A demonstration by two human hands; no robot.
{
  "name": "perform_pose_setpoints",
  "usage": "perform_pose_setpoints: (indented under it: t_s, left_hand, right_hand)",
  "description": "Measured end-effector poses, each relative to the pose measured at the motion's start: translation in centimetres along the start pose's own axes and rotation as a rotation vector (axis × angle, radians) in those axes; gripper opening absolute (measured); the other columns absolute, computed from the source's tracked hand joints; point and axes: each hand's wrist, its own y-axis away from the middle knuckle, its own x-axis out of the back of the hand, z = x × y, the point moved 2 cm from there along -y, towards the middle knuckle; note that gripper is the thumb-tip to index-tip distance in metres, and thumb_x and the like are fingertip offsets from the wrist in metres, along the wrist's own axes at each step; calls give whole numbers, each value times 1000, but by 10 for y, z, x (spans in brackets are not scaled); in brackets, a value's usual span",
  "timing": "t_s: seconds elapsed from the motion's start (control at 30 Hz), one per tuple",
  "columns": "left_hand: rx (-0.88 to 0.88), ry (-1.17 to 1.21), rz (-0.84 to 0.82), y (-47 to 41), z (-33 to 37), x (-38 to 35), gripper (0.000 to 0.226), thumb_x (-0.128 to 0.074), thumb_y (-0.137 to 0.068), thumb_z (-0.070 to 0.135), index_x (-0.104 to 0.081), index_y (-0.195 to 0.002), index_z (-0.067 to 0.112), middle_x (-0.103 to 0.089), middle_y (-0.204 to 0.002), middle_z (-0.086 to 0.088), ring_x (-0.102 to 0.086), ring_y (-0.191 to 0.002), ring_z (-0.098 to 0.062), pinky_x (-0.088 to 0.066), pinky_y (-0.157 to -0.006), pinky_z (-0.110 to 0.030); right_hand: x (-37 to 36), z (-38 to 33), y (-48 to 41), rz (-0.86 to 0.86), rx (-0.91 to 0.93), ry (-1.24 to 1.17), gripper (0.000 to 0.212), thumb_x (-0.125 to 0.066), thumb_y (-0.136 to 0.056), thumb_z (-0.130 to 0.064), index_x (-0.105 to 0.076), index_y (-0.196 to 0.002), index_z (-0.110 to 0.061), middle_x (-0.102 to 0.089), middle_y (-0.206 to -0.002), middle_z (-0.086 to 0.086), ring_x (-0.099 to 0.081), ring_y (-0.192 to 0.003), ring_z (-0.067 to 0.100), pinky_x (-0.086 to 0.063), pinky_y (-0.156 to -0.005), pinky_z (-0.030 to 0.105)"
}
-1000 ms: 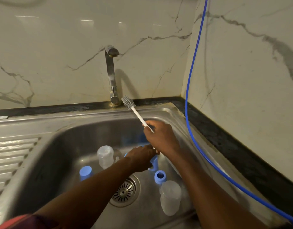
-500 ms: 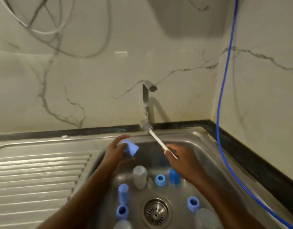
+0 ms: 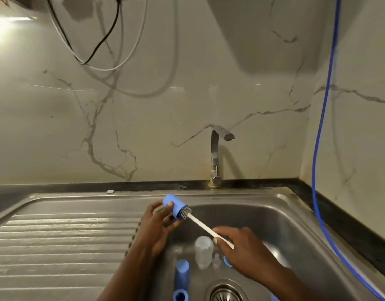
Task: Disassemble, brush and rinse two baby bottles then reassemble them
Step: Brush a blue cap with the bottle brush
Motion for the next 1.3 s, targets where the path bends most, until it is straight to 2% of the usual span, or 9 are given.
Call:
perform_pose_setpoints:
  t_s: [0.23,0.37,0.53,0.63,0.8,0.97,1.07,1.2,1.3]
  left_hand:
    - [1,-110,-11,0,-8,-16,28,-67,-87,14,-55,-110,2,-69,-97,-20,-68,-84,-29,-55,-76,-36]
    - [-27,-21,30,-4,-6,-11,18,-58,-95,6,-56,-112,7,-66,-99,-21,-67,-82,-29,-59,-63,-31]
    - [46,286,5,-8,-1,3,16,-47,-100,15,-53,-115,16,-62,-113,-26,-63,-96,-32,-62,-62,-33]
    - [86,243,-39,-7,-1,3,26,-53,-94,21,-54,-117,10,-63,-112,-23,-64,-95,-31,-61,-76,-42]
    - [-81,-115,41,-13,-2,5,23,-50,-96,-5,-59,-111,10,-68,-94,-25,-67,-79,-31,-59,-70,-34]
    - [72,-131,-18,-8,-5,0,20,-51,-101,14,-62,-112,2,-74,-89,-18,-73,-73,-25,-62,-65,-31]
    - [81,-101,-29,-10,-5,-2,28,-58,-96,15,-60,-118,-2,-72,-93,-20,-72,-79,-26,-61,-65,-31]
    - [204,301,-85,-4,1,-4,42,-53,-96,21,-49,-130,-4,-62,-120,-31,-72,-90,-34,-62,-63,-36]
    - [221,449,-181,-3,6,-6,52,-54,-88,25,-48,-135,4,-60,-126,-32,-72,-95,-33,-62,-70,-40]
  right_hand:
    - [-3,-5,3,23,-69,66,23,-41,-89,-46,-51,-106,-36,-65,-84,1,-59,-79,22,-48,-70,34]
    - [-8,-22,5,-33,-72,25,19,-44,-97,-35,-59,-103,-25,-55,-67,-2,-50,-68,18,-44,-69,32]
    - [-6,-45,10,-384,-411,-817,26,-45,-103,-33,-66,-114,-26,-42,-59,-1,-33,-40,6,-28,-38,17]
    - [2,-49,11,-479,-443,-948,28,-42,-104,-33,-63,-119,-23,-39,-60,0,-29,-42,6,-25,-38,16]
    - [-5,-36,6,-92,-166,-18,24,-41,-100,-34,-62,-109,-24,-52,-71,-4,-47,-66,15,-36,-59,26]
    - [-10,-35,12,-57,-142,165,26,-36,-96,-41,-52,-106,-24,-54,-84,1,-49,-78,24,-39,-61,28]
    - [-17,-37,9,-114,-133,-63,26,-41,-96,-35,-60,-104,-20,-53,-72,-3,-52,-64,7,-46,-70,31]
    - [-7,-52,10,-323,-393,-759,24,-45,-103,-31,-65,-113,-22,-43,-58,-2,-33,-39,5,-30,-38,18]
    - [6,-63,11,-476,-472,-1049,27,-43,-104,-31,-63,-119,-21,-39,-55,-2,-28,-41,6,-25,-35,16]
